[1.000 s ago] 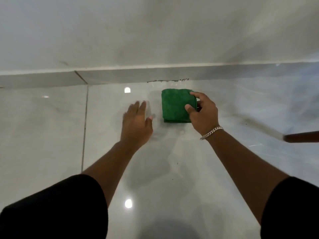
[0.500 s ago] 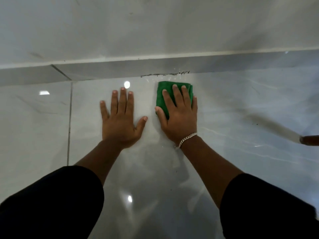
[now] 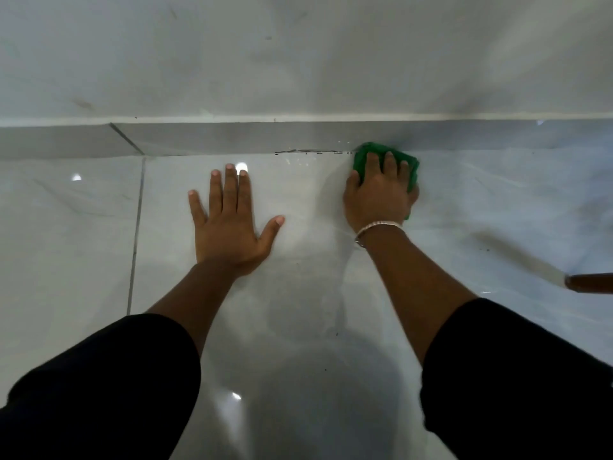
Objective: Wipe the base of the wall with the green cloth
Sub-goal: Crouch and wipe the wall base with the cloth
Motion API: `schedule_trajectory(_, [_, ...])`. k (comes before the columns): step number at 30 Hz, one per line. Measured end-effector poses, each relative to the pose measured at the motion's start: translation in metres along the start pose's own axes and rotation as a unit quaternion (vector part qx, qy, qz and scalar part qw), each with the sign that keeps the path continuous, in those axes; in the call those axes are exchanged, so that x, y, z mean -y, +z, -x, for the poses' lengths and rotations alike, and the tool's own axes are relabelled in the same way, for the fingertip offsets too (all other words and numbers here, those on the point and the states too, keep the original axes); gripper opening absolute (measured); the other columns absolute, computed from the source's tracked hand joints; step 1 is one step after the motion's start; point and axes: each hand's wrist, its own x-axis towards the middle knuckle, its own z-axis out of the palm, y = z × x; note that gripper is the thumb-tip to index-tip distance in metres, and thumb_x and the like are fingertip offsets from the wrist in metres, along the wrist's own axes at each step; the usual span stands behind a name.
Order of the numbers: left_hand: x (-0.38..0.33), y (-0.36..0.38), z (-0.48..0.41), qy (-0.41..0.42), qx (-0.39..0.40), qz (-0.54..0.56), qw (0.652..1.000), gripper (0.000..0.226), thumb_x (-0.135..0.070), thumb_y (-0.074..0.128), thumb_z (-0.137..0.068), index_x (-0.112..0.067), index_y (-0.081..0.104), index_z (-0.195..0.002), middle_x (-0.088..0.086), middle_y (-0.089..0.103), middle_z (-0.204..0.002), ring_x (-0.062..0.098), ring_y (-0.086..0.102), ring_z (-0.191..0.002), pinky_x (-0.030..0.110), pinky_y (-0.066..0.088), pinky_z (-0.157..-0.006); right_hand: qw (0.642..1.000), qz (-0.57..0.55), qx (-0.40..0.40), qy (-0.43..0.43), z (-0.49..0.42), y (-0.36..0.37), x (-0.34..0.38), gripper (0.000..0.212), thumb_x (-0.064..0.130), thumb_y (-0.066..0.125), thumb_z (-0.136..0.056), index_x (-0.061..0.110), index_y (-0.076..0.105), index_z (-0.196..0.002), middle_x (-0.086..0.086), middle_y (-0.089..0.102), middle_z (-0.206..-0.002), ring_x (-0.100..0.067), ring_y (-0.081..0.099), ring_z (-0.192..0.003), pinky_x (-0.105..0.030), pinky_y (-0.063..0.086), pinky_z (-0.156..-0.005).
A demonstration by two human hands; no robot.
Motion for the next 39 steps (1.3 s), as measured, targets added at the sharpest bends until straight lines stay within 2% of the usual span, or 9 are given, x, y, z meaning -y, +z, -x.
schedule_trajectory(5, [0.002,0.004,-0.001,0.004,-0.010,0.007,1.000,0.100,-0.079,0.012,-0.085,-0.013,-0.004,-0.159,0.010,-0.005,-0.169,0.029,-0.006,-0.156,0.062,0.001,-0.121,0.985,0.036,0.025,-0.166,0.029,0.013,0.059,0.046,0.033,0.044,-0.089,0.018,0.048,-0.133,-0.014,0.050,-0.143,-0.039,0.038,-0.135,-0.056,0.030,-0.109])
schedule_trajectory(9, [0.007,0.001,0.000,0.017,0.002,0.002,1.000,0.099,-0.077,0.012,-0.086,-0.013,-0.004,-0.159,0.008,-0.006,-0.169,0.028,-0.007,-0.156,0.063,0.001,-0.121,0.973,0.055,0.023,-0.223,0.008,0.007,0.026,0.045,0.041,0.041,-0.093,0.022,0.049,-0.134,-0.007,0.051,-0.144,-0.032,0.043,-0.134,-0.053,0.026,-0.111])
schedule_trajectory(14, [0.011,-0.002,0.002,0.029,-0.001,0.002,1.000,0.096,-0.076,0.015,-0.088,-0.013,-0.002,-0.159,0.008,-0.005,-0.169,0.030,-0.005,-0.156,0.063,0.001,-0.121,0.991,0.068,0.006,-0.115,-0.027,-0.017,-0.053,0.042,0.036,0.038,-0.099,0.018,0.049,-0.134,-0.012,0.052,-0.144,-0.033,0.046,-0.131,-0.049,0.033,-0.110])
schedule_trajectory(17, [0.009,0.000,0.001,0.029,-0.002,0.000,1.000,0.097,-0.075,0.017,-0.088,-0.012,0.000,-0.159,0.009,-0.003,-0.169,0.031,-0.004,-0.156,0.064,0.002,-0.120,0.996,0.081,0.001,-0.047,-0.021,-0.011,-0.031,0.043,0.035,0.037,-0.098,0.014,0.048,-0.133,-0.016,0.051,-0.142,-0.037,0.043,-0.130,-0.053,0.030,-0.111])
schedule_trajectory(22, [0.011,-0.001,0.000,0.026,0.005,-0.003,1.000,0.100,-0.078,0.014,-0.085,-0.013,-0.002,-0.159,0.008,-0.004,-0.169,0.031,-0.006,-0.156,0.063,0.000,-0.121,0.981,0.064,0.035,-0.178,0.019,0.011,0.050,0.044,0.036,0.042,-0.095,0.018,0.046,-0.134,-0.013,0.051,-0.142,-0.039,0.040,-0.134,-0.054,0.028,-0.112])
schedule_trajectory(25, [0.010,-0.002,0.000,0.032,0.005,0.002,0.999,0.099,-0.077,0.015,-0.086,-0.012,0.000,-0.159,0.008,-0.003,-0.169,0.030,-0.005,-0.156,0.063,0.000,-0.121,0.973,0.062,0.030,-0.222,0.007,0.002,0.035,0.040,0.034,0.043,-0.093,0.021,0.050,-0.130,-0.007,0.057,-0.136,-0.032,0.047,-0.128,-0.046,0.035,-0.105])
schedule_trajectory(32, [0.035,0.001,0.002,0.061,-0.001,-0.003,0.998,0.096,-0.077,0.016,-0.088,-0.015,-0.002,-0.159,0.007,-0.003,-0.170,0.029,-0.005,-0.156,0.063,0.003,-0.121,0.991,0.101,-0.012,-0.087,-0.047,-0.035,-0.084,0.034,0.022,0.049,-0.092,0.011,0.059,-0.123,-0.020,0.065,-0.122,-0.040,0.059,-0.109,-0.048,0.048,-0.093])
schedule_trajectory(36, [0.033,0.002,0.001,0.063,-0.001,-0.008,0.998,0.096,-0.077,0.017,-0.088,-0.015,-0.004,-0.159,0.008,-0.003,-0.169,0.031,-0.005,-0.156,0.064,0.002,-0.120,0.996,0.083,-0.017,-0.042,-0.034,-0.018,-0.038,0.034,0.017,0.048,-0.085,0.012,0.059,-0.117,-0.019,0.065,-0.115,-0.041,0.057,-0.110,-0.049,0.045,-0.098])
schedule_trajectory(39, [0.033,0.001,-0.001,0.062,0.004,-0.014,0.998,0.096,-0.077,0.017,-0.088,-0.015,-0.003,-0.159,0.008,-0.004,-0.169,0.031,-0.006,-0.155,0.064,0.002,-0.120,0.991,0.070,0.019,-0.110,-0.001,0.001,0.030,0.041,0.019,0.047,-0.081,0.015,0.056,-0.122,-0.016,0.062,-0.122,-0.040,0.051,-0.119,-0.048,0.035,-0.103])
